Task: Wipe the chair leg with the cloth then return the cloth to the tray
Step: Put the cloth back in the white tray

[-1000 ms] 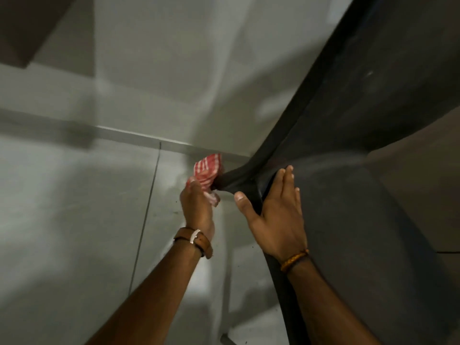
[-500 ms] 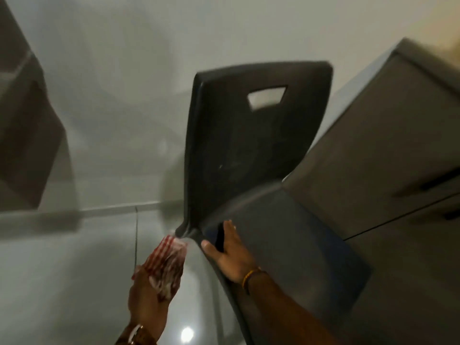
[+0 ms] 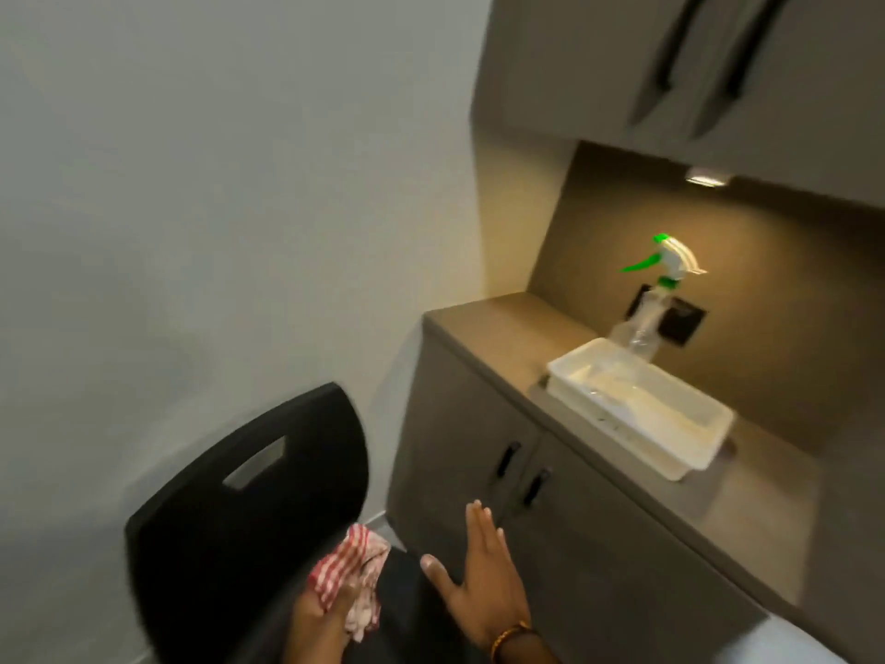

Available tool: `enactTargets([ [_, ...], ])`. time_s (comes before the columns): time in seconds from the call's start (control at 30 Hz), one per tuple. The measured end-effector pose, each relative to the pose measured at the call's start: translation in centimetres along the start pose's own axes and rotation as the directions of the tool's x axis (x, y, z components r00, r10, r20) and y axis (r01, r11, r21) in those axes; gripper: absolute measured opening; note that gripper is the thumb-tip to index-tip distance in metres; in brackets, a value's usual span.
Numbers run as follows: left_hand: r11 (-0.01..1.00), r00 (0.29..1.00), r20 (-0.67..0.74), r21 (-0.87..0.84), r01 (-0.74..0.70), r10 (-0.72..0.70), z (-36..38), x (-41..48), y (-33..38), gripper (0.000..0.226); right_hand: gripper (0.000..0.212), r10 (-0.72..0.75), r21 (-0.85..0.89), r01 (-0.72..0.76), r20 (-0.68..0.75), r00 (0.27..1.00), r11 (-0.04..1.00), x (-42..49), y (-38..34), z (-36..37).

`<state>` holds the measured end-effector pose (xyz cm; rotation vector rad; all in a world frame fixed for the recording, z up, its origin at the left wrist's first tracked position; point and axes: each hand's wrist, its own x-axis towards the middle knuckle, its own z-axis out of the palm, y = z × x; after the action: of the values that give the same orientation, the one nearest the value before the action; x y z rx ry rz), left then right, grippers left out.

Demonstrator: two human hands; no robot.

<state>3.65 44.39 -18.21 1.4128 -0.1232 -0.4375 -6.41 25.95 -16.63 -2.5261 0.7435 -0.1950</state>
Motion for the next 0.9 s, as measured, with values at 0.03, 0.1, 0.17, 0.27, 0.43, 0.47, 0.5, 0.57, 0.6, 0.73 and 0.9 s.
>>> enactTargets([
  [0.03, 1.0, 0.999, 0.046, 0.02, -0.013, 0.012, 1.6, -0.6, 1.7, 0.038, 0.127, -0.015, -0.04, 0.011, -0.085, 0.996, 0.999, -0.2, 1.0, -2.9],
  [0.1, 0.989, 0.981, 0.166, 0.093, -0.117, 0.1, 6.3, -1.7, 6.6, 0.036, 0.119, -0.016, -0.087, -0.004, -0.222, 0.975, 0.996, -0.9, 3.4, -8.1],
  [0.17, 0.974, 0.959, 0.242, 0.131, -0.184, 0.148, 10.5, -2.1, 9.9, 0.03, 0.114, 0.02, -0.113, -0.059, -0.324, 0.946, 0.992, -1.7, 5.7, -12.5],
  [0.27, 0.896, 0.939, 0.263, 0.325, -0.302, 0.221, 16.8, -1.6, 12.6, 0.007, 0.109, 0.148, -0.138, -0.22, -0.401, 0.904, 0.966, -3.2, 10.3, -17.9],
  [0.43, 0.683, 0.83, 0.397, 0.479, -0.551, 0.392, 26.0, -0.7, 15.6, 0.025, 0.099, 0.375, -0.177, -0.452, -0.343, 0.861, 0.874, -4.7, 17.1, -22.3],
  [0.47, 0.649, 0.807, 0.424, 0.486, -0.586, 0.411, 27.7, -0.5, 15.9, 0.026, 0.096, 0.409, -0.181, -0.475, -0.307, 0.859, 0.861, -4.7, 18.1, -22.7],
  [0.5, 0.622, 0.791, 0.444, 0.494, -0.607, 0.42, 29.2, -0.3, 16.2, 0.027, 0.093, 0.437, -0.185, -0.489, -0.261, 0.861, 0.852, -4.6, 18.8, -22.9],
  [0.57, 0.59, 0.755, 0.492, 0.478, -0.651, 0.434, 32.4, 0.2, 16.5, 0.032, 0.089, 0.478, -0.197, -0.505, -0.172, 0.861, 0.84, -4.3, 20.2, -23.1],
  [0.6, 0.571, 0.734, 0.518, 0.469, -0.673, 0.44, 34.0, 0.5, 16.4, 0.035, 0.087, 0.484, -0.213, -0.504, -0.142, 0.864, 0.837, -4.0, 20.9, -23.1],
  [0.73, 0.451, 0.651, 0.642, 0.479, -0.753, 0.405, 39.8, 2.1, 15.6, 0.042, 0.087, 0.437, -0.293, -0.456, -0.132, 0.89, 0.84, -2.3, 22.5, -23.3],
  [0.9, 0.212, 0.538, 0.76, 0.496, -0.842, 0.364, 46.7, 5.5, 14.4, 0.047, 0.095, 0.354, -0.314, -0.376, -0.127, 0.927, 0.872, -0.8, 23.9, -22.9],
])
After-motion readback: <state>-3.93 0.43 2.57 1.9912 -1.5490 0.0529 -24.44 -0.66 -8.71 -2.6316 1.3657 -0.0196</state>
